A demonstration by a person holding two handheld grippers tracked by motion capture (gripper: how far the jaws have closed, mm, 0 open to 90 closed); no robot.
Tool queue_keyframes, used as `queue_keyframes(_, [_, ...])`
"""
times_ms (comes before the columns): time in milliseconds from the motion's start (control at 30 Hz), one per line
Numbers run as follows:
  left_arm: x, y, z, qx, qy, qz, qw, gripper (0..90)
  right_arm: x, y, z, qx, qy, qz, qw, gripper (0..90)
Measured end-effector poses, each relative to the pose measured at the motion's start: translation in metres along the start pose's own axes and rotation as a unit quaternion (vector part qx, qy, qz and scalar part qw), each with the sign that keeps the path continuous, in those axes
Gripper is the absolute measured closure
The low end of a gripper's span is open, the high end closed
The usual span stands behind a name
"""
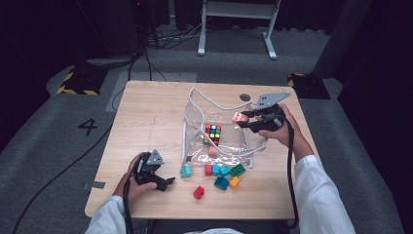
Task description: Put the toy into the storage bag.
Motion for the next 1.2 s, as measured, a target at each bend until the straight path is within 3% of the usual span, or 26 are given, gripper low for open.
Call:
queue_keyframes(300, [0.0, 0.0, 0.0, -0.001, 0.0, -0.001, 1.0, 0.3, -0.005, 0.005, 0.011, 0.048, 0.0, -0.021, 0.9986, 58.9])
queue_keyframes(533, [0.0, 0.0, 0.0, 0.0, 0.0, 0.0, 1.0, 0.4, -0.007, -0.004, 0.024, 0.113, 0.001, -0.047, 0.9924, 58.9])
queue_keyframes(700, [0.0, 0.0, 0.0, 0.0, 0.0, 0.0, 1.0, 0.4, -0.008, -0.009, 0.024, 0.133, -0.01, -0.064, 0.989, 58.9])
queue_keyframes(767, [0.0, 0.0, 0.0, 0.0, 0.0, 0.0, 1.0, 0.4, -0.008, -0.012, 0.02, 0.15, -0.02, -0.074, 0.9857, 58.9])
queue_keyframes(900, [0.0, 0.0, 0.0, 0.0, 0.0, 0.0, 1.0, 0.3, -0.01, -0.016, 0.018, 0.155, -0.031, -0.078, 0.9843, 58.8])
queue_keyframes(967, [0.0, 0.0, 0.0, -0.001, 0.0, -0.001, 1.0, 0.4, -0.01, -0.017, 0.017, 0.156, -0.032, -0.079, 0.9842, 58.6])
queue_keyframes(1100, [0.0, 0.0, 0.0, -0.001, 0.0, 0.0, 1.0, 0.4, -0.009, -0.017, 0.013, 0.138, -0.032, -0.073, 0.9872, 52.8])
queue_keyframes(1133, [0.0, 0.0, 0.0, 0.0, 0.0, 0.0, 1.0, 0.4, -0.009, -0.015, 0.008, 0.125, -0.036, -0.061, 0.9897, 49.6])
queue_keyframes(1167, [0.0, 0.0, 0.0, -0.001, 0.0, -0.001, 1.0, 0.4, -0.009, -0.015, 0.008, 0.125, -0.036, -0.061, 0.9897, 49.6])
queue_keyframes(1200, [0.0, 0.0, 0.0, 0.0, 0.0, 0.0, 1.0, 0.4, -0.01, -0.014, 0.0, 0.097, -0.033, -0.039, 0.994, 47.0])
Point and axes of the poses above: each handheld gripper's, and its own axes: z roughly forward along the jaws, y roughly out of its top, x roughly to its left, the point moved 3 cm from there along z, roughly forward along the jaws, and after that the axes turned 14 degrees about -y, right-handed, at the moved point
